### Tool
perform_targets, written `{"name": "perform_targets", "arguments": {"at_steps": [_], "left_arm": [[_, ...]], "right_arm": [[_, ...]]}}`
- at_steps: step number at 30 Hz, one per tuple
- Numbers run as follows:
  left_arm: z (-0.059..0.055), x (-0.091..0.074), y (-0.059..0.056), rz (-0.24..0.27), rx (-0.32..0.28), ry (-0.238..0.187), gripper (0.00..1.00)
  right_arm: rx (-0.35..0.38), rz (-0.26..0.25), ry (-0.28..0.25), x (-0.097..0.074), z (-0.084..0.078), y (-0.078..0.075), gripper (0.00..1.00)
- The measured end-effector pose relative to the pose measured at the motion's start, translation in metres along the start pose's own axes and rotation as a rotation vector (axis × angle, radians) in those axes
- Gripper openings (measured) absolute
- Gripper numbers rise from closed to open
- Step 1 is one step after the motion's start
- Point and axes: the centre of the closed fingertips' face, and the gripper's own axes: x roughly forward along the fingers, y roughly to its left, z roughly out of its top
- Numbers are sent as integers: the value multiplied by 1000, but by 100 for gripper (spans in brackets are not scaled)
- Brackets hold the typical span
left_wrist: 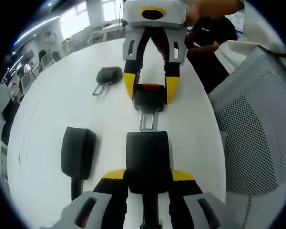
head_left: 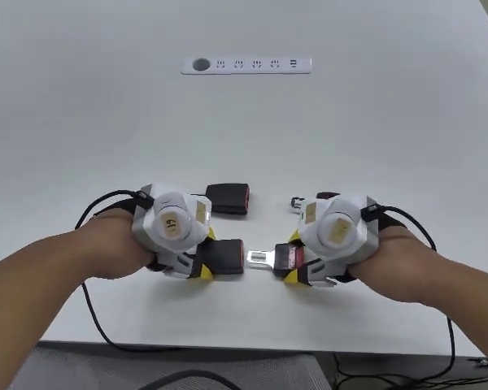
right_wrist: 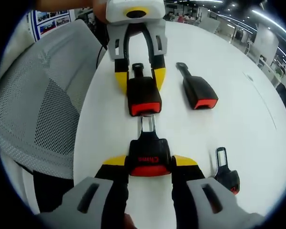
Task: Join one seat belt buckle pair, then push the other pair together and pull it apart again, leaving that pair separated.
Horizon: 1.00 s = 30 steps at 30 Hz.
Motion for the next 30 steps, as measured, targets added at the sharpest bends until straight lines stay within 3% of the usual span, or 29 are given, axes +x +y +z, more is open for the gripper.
{"name": "perform_targets", "arguments": {"at_steps": [7,15,22,30], "left_arm": [[-2,0,1,0,4,12,33],[-1,0,1,2,33,5,33],[-1,-1,1,-20,37,-2,32],[1,-1,0,-26,42,2,32]], "right_arm": [[-30,2,49,3,4,0,34],[-36,8,15,8,14,4,34],[-14,13,-29,8,14,3,33],[-19,7,-38,10,18,3,32]]}}
